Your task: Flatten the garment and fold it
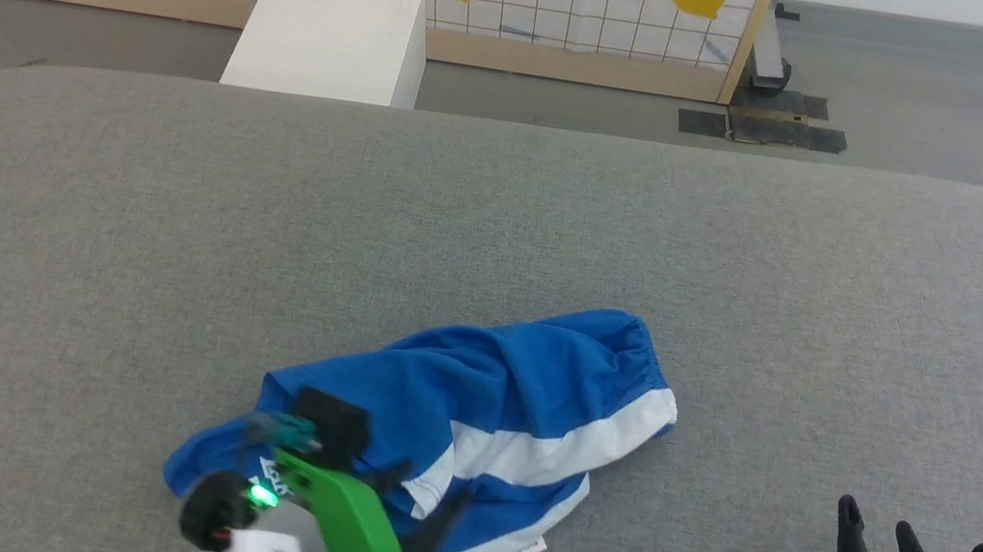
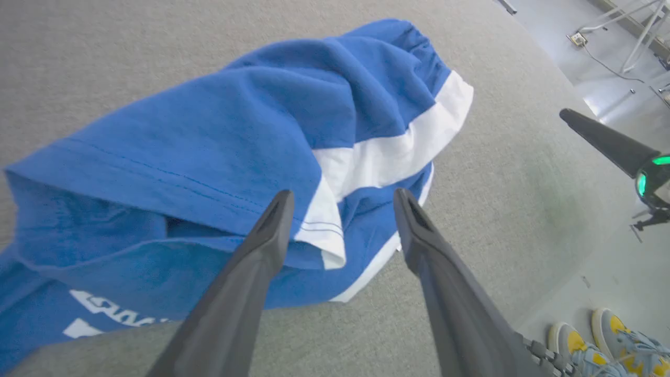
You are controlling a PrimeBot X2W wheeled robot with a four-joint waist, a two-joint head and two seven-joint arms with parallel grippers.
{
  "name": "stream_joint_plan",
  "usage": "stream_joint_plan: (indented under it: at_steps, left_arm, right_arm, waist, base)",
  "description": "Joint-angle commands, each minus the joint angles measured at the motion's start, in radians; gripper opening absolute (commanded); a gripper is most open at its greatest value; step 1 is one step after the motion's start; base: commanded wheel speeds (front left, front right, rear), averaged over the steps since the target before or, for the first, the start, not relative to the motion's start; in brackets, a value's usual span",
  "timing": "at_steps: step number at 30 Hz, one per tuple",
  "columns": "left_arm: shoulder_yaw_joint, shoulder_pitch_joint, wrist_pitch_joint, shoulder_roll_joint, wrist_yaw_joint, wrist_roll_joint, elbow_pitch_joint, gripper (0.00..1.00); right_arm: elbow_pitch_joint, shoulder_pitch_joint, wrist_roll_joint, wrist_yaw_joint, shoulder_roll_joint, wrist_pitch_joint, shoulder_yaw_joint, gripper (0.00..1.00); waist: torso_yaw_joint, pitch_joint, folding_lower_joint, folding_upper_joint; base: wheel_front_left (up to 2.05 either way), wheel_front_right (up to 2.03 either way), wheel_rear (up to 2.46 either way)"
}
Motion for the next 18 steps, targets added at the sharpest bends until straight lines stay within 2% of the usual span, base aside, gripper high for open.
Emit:
stream_joint_plan:
  at_steps: [1,6,12,14,15,16,17,18]
  left_arm:
    - [-0.018,0.000,0.028,0.000,-0.005,0.006,-0.001,1.00]
    - [-0.053,-0.022,0.074,0.017,0.019,0.059,0.042,1.00]
    - [-0.041,-0.040,0.074,0.010,0.050,0.066,0.114,1.00]
    - [-0.043,-0.041,0.078,0.002,0.045,0.052,0.132,1.00]
    - [-0.046,-0.044,0.076,0.003,0.039,0.052,0.139,0.76]
    - [-0.046,-0.045,0.072,0.002,0.035,0.050,0.143,0.12]
    - [-0.046,-0.045,0.068,-0.001,0.032,0.045,0.149,0.00]
    - [-0.047,-0.047,0.065,-0.002,0.029,0.044,0.155,0.00]
  right_arm:
    - [0.003,-0.003,0.009,-0.002,0.000,-0.001,0.002,1.00]
    - [0.004,-0.011,0.008,-0.002,0.000,-0.005,0.006,1.00]
    - [0.005,-0.019,0.007,-0.002,0.000,-0.007,0.009,1.00]
    - [0.006,-0.021,0.009,-0.002,0.000,-0.009,0.012,1.00]
    - [0.008,-0.021,0.010,-0.002,0.000,-0.011,0.014,1.00]
    - [0.010,-0.022,0.012,-0.002,0.000,-0.012,0.016,1.00]
    - [0.012,-0.021,0.013,-0.002,0.000,-0.014,0.016,1.00]
    - [0.014,-0.021,0.014,-0.002,0.000,-0.015,0.017,1.00]
  waist:
    - [-0.003,0.006,0.0000,0.0000]
    - [-0.011,0.021,0.0000,0.0000]
    - [-0.020,0.035,0.0000,0.0000]
    - [-0.021,0.039,0.0000,0.0000]
    - [-0.023,0.040,0.0000,0.0000]
    - [-0.023,0.040,0.0000,0.0000]
    - [-0.022,0.040,0.0000,0.0000]
    - [-0.021,0.040,0.0000,0.0000]
  base:
    - [0.00,0.00,0.00]
    - [0.00,0.00,0.00]
    - [0.00,0.00,0.00]
    - [0.00,0.00,0.00]
    - [0.00,0.00,0.00]
    - [0.00,0.00,0.00]
    - [0.00,0.00,0.00]
    - [0.00,0.00,0.00]
